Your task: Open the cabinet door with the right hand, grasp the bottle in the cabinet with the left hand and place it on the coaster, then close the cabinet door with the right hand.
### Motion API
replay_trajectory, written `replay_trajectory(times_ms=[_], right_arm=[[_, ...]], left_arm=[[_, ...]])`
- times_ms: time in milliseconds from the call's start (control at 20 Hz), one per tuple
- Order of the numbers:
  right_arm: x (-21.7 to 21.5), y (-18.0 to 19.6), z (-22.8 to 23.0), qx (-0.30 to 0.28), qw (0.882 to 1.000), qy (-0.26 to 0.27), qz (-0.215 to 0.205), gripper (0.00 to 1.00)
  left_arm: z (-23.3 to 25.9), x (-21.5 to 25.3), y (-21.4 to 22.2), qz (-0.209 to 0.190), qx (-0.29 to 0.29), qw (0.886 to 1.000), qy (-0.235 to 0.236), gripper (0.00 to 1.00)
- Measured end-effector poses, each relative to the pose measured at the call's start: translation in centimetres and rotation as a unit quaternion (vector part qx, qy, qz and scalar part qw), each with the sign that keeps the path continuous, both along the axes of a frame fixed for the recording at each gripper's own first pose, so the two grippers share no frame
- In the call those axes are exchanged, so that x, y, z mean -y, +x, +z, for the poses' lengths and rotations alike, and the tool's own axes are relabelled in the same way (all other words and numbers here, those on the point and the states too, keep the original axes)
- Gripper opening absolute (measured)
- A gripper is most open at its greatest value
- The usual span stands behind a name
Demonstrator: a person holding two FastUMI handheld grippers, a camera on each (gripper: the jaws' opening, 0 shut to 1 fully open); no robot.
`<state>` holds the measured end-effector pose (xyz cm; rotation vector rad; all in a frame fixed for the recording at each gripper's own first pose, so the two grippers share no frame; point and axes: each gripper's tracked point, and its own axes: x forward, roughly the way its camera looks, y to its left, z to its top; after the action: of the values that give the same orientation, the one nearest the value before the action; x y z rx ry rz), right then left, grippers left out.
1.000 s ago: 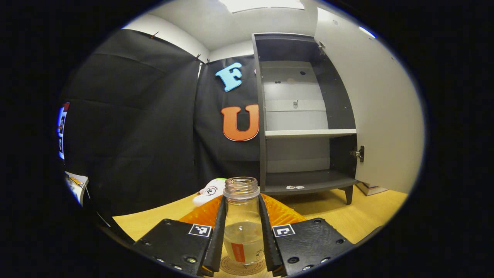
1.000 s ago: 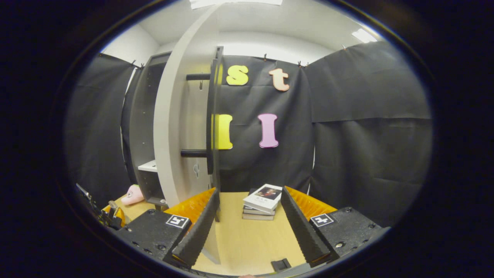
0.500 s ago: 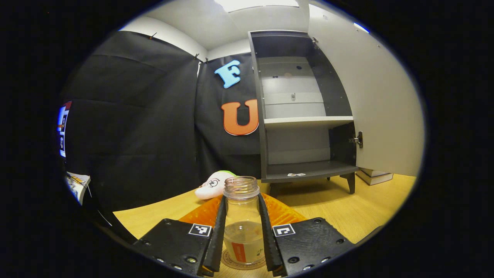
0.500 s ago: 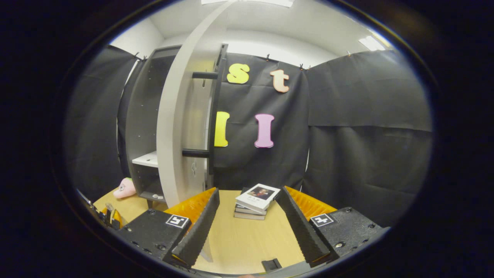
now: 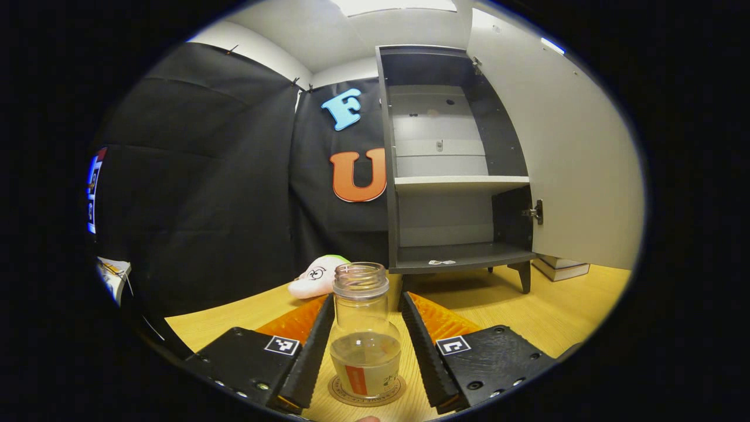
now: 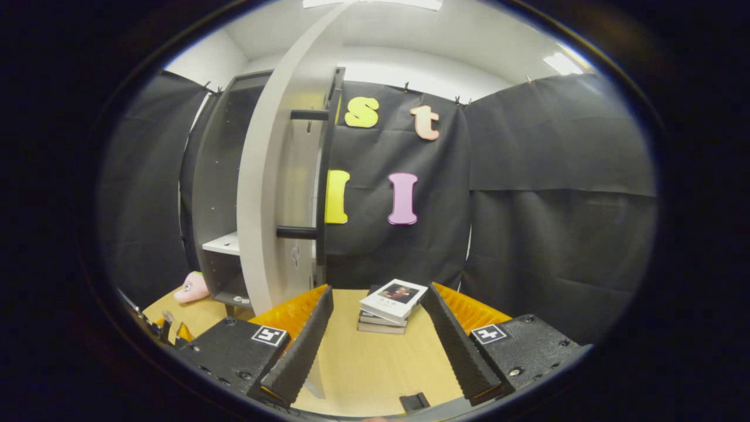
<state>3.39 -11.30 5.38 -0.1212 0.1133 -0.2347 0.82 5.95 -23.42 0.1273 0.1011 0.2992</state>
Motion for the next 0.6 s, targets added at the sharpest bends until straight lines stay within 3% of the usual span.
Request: replay_trajectory(times_ms=[200,250,300,600], right_arm=[[0.0,0.0,-0.1,0.004,1.000,0.008,0.004,0.95],[-0.1,0.1,-0.2,0.005,1.000,0.010,0.005,0.99],[-0.1,0.0,-0.2,0.006,1.000,0.009,0.006,0.96],[0.0,0.3,-0.1,0.016,1.000,0.009,0.018,0.99]], left_arm=[[0.3,-0.4,-0.2,0.008,-0.003,1.000,-0.004,0.85],[0.7,-0.5,-0.5,0.011,-0.001,1.000,-0.003,0.89],[1.1,-0.5,-0.5,0.012,-0.001,1.000,-0.002,0.98],[5.0,-0.2,-0.5,-0.005,-0.003,1.000,-0.017,0.97]])
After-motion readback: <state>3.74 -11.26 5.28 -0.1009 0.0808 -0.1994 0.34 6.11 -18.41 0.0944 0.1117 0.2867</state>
